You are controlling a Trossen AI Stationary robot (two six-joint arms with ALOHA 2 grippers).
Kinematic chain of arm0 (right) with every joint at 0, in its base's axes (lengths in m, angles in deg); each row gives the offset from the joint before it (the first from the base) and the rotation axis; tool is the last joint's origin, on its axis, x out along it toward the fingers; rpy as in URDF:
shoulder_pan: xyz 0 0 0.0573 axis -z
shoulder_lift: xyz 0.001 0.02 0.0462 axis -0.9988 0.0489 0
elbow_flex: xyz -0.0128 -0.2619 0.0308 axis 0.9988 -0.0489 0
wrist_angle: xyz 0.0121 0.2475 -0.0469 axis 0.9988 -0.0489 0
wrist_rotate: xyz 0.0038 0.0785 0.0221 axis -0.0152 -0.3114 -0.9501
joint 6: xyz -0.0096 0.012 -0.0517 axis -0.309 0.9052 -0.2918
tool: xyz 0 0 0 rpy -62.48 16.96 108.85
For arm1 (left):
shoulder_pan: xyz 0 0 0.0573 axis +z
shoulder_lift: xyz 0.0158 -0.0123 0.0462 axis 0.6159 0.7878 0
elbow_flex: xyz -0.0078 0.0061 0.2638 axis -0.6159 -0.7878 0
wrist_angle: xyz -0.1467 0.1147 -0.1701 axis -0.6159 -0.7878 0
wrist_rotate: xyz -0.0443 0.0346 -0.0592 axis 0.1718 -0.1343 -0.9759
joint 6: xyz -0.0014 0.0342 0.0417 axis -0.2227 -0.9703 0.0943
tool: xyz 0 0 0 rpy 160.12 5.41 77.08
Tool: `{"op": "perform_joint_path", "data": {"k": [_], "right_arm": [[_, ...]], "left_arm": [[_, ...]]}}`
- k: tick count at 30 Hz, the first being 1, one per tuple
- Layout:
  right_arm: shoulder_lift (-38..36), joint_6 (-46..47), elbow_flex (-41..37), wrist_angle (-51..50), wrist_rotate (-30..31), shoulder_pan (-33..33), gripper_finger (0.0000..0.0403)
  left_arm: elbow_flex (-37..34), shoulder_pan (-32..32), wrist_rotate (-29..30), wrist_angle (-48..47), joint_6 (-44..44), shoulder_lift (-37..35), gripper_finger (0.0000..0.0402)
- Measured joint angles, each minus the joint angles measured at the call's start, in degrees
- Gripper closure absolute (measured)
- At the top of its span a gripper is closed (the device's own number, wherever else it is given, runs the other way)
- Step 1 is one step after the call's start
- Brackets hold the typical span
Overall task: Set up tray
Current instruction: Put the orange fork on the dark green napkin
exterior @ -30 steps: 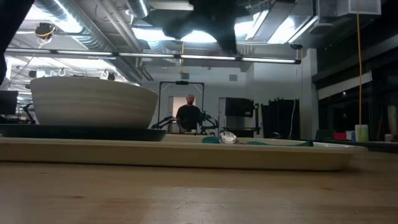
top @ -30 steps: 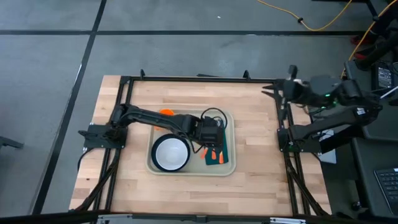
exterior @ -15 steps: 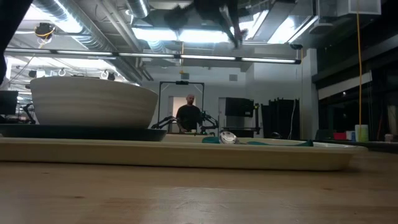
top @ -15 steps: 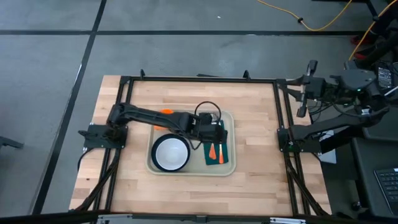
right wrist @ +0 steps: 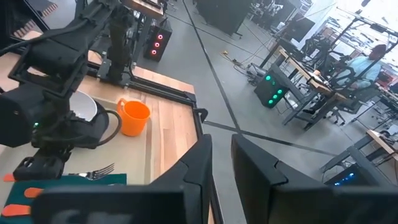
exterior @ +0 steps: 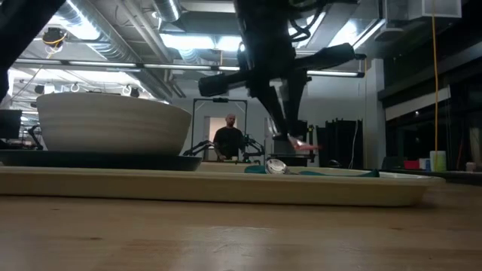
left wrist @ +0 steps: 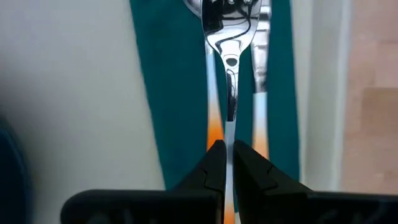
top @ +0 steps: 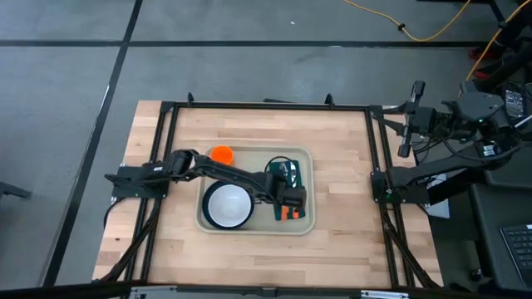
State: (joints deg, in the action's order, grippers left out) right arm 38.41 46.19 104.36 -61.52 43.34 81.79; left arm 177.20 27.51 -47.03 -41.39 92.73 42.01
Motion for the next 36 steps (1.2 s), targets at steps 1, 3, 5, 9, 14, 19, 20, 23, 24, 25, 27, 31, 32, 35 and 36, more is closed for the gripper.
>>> {"op": "perform_joint_path", "data": {"k": [1,3,5,9,14,19,20,23,24,25,27,31,32,35,36], "right_arm": [[0.0,0.0,0.0,0.0,-0.1,0.0,0.0336],[0.0,-0.1,0.0,-0.3,-0.1,0.0,0.0336],[0.0,-0.1,0.0,-0.7,-0.1,0.0,0.0336],[0.0,-0.1,0.0,-0.9,-0.1,0.0,0.0336],[0.0,-0.1,0.0,-1.6,-0.1,0.0,0.0336],[0.0,-0.1,0.0,-3.4,-0.1,0.0,0.0336],[0.0,-0.1,0.0,-3.5,0.0,0.0,0.0336],[-0.1,-0.1,0.0,-3.6,0.0,0.0,0.0336],[-0.2,-0.1,0.0,-3.6,0.0,0.0,0.0336],[-0.3,-0.1,0.0,-3.6,0.0,0.0,0.0336],[-0.4,-0.1,0.0,-3.6,0.1,0.0,0.0336],[-1.0,-0.1,0.0,-3.5,0.1,0.0,0.0336],[-1.1,-0.2,0.0,-3.5,0.1,0.0,0.0336],[-1.4,-0.3,0.0,-3.5,0.1,0.0,0.0336],[-1.5,-0.3,0.0,-3.5,0.1,0.0,0.0336]], "left_arm": [[0.0,0.1,-0.5,-0.5,-0.5,0.1,0.0398],[0.0,0.4,-0.7,-0.7,-0.8,0.2,0.0398],[0.0,0.9,-0.9,-1.7,-0.9,0.4,0.0398],[0.0,1.9,-3.1,-2.9,-2.4,0.4,0.0398],[0.0,3.3,-4.3,-4.9,-4.7,0.4,0.0398],[0.0,4.8,-5.7,-5.1,-7.2,0.8,0.0398],[0.0,5.1,-6.1,-5.1,-7.6,1.0,0.0398],[0.0,5.5,-7.0,-4.5,-8.2,1.7,0.0398],[-0.1,5.7,-7.7,-4.5,-8.3,1.9,0.0398],[-0.5,5.8,-8.1,-4.2,-8.4,2.0,0.0398],[-2.2,5.9,-8.4,-1.2,-7.7,1.9,0.0398],[-3.1,5.9,-8.5,-0.4,-6.6,2.0,0.0398],[-3.0,6.0,-8.5,-0.1,-6.4,1.9,0.0398],[-3.0,6.2,-8.2,-0.5,-6.3,1.9,0.0398],[-3.0,6.3,-8.2,-0.5,-6.3,1.9,0.0398]]}}
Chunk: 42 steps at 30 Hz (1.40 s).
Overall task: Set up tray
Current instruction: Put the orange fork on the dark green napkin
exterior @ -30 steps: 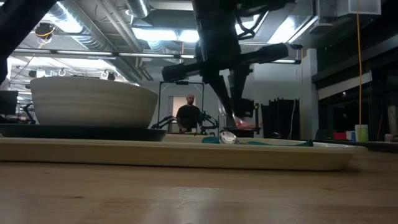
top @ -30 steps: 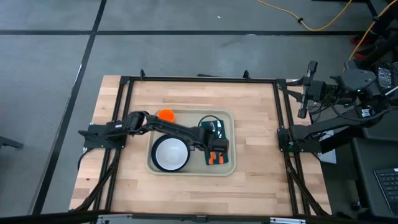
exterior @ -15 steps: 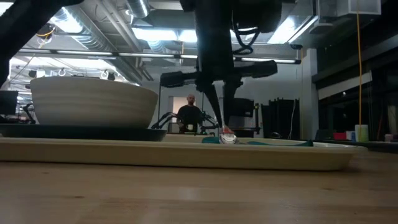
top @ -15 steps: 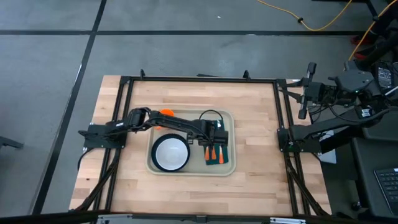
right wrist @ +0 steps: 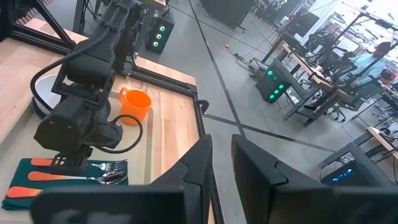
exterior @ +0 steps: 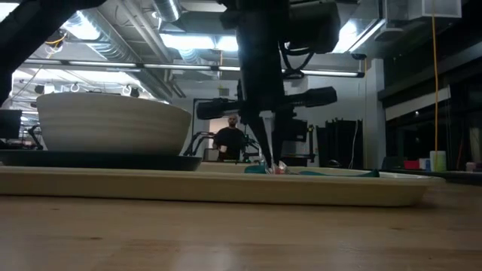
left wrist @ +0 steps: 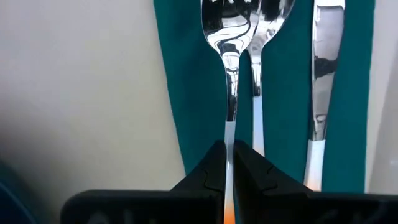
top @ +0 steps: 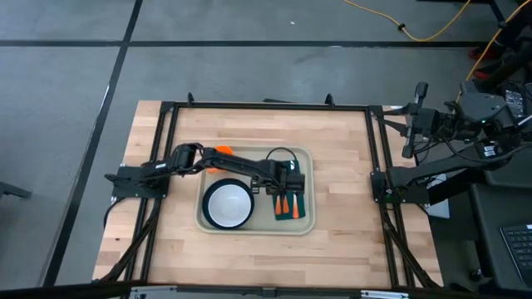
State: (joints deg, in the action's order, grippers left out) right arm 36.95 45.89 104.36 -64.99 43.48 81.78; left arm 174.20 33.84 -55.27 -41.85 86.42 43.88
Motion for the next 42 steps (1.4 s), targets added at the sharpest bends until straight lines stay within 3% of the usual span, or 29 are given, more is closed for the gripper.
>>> {"op": "perform_joint_path", "data": {"k": [23,42], "right_arm": [[-1.5,-2.6,0.0,-0.3,0.0,0.0,0.0336],[-1.5,-2.8,0.0,-0.5,0.0,0.0,0.0336]], "left_arm": [[-2.7,0.1,-1.1,3.5,5.9,0.5,0.0398],[-2.7,-0.7,1.0,0.4,9.3,0.5,0.0398]]}}
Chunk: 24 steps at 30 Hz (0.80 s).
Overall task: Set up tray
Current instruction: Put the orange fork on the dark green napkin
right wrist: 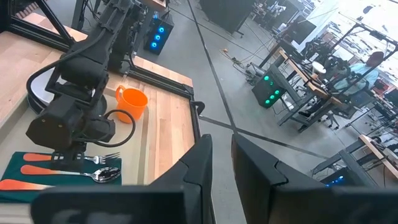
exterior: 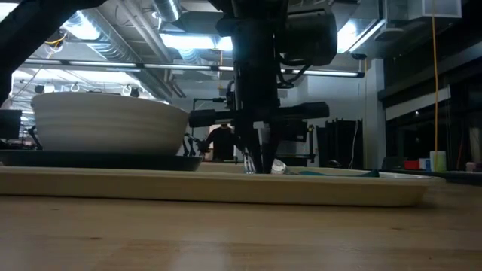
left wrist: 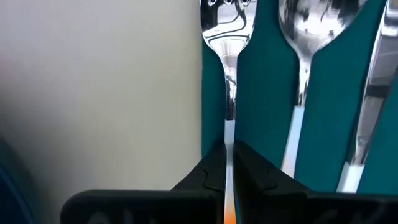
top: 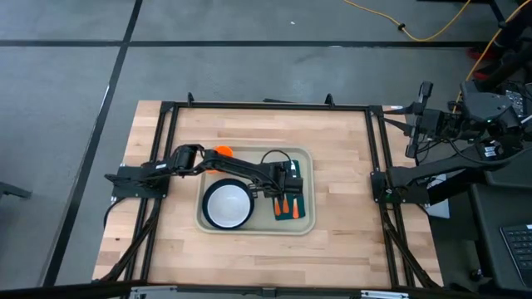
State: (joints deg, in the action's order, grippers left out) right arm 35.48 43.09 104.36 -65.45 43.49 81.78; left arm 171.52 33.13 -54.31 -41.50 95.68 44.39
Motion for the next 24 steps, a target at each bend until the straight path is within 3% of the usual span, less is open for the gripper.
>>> {"op": "perform_joint_path", "data": {"k": [24], "right_arm": [[0.0,0.0,0.0,-0.8,0.0,0.0,0.0336]], "left_arm": [[0.0,0.2,-0.8,2.1,-1.8,0.0,0.0398]]}}
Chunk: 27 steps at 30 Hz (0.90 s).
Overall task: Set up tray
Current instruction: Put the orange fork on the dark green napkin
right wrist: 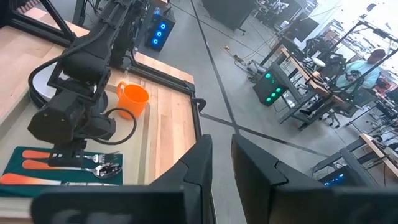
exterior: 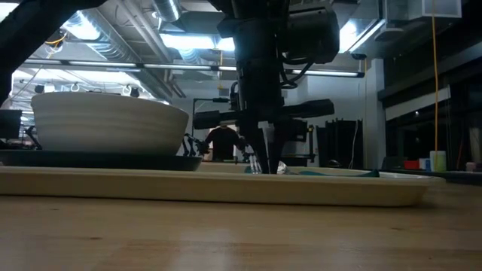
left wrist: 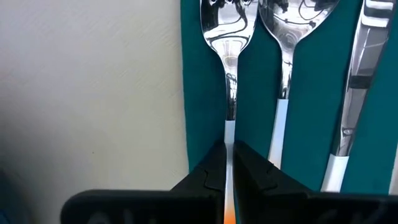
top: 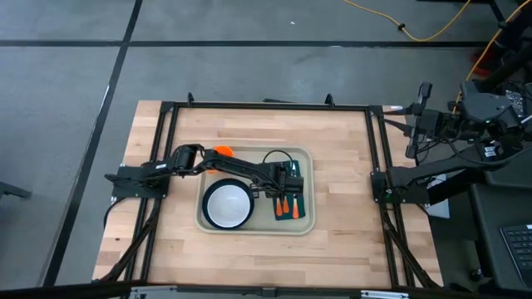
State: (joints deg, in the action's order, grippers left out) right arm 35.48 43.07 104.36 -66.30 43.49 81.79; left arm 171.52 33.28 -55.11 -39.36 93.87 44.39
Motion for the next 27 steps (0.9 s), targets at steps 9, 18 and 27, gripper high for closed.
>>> {"op": "perform_joint_path", "data": {"k": [9,18,27], "right_arm": [[0.0,0.0,0.0,-1.3,0.0,0.0,0.0336],[0.0,0.0,0.0,-2.2,0.0,0.0,0.0336],[0.0,0.0,0.0,-2.6,0.0,0.0,0.0336]], "left_arm": [[0.0,0.0,0.3,-0.1,0.4,0.0,0.0398],[0.0,0.0,3.8,0.3,0.4,0.0,0.0367],[0.0,0.0,3.8,0.3,0.4,0.0,0.0311]]}}
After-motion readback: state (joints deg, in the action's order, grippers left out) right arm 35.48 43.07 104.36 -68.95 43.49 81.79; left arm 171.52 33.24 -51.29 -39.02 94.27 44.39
